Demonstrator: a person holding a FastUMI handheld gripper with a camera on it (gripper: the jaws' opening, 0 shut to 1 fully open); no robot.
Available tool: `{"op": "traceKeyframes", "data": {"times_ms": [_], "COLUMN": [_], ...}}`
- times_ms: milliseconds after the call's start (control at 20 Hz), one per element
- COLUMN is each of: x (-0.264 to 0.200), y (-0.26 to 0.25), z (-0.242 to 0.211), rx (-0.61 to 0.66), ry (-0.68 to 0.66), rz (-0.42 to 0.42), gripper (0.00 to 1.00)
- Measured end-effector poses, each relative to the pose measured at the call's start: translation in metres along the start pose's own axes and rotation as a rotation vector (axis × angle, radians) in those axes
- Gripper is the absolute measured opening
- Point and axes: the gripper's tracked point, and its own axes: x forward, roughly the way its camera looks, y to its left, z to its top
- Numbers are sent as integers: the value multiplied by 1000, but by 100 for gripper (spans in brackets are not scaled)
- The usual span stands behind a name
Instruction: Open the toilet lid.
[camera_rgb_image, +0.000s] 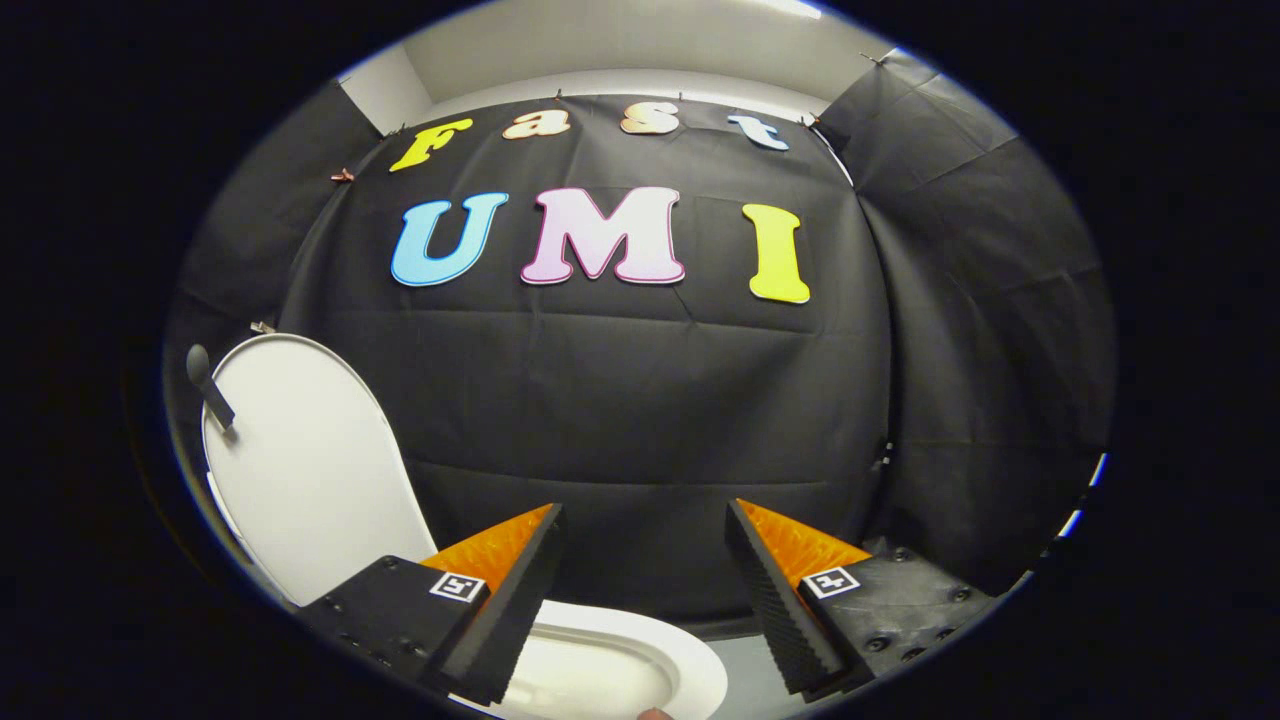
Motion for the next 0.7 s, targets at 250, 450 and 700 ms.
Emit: {"op": "traceKeyframes", "data": {"times_ms": [250,450,700], "x": [2,3,1], "y": [-6,4,22], "z": [1,-7,-11], "rx": [17,10,-15], "ry": [4,21,23], "rz": [-16,2,37], "gripper": [98,99,98]}}
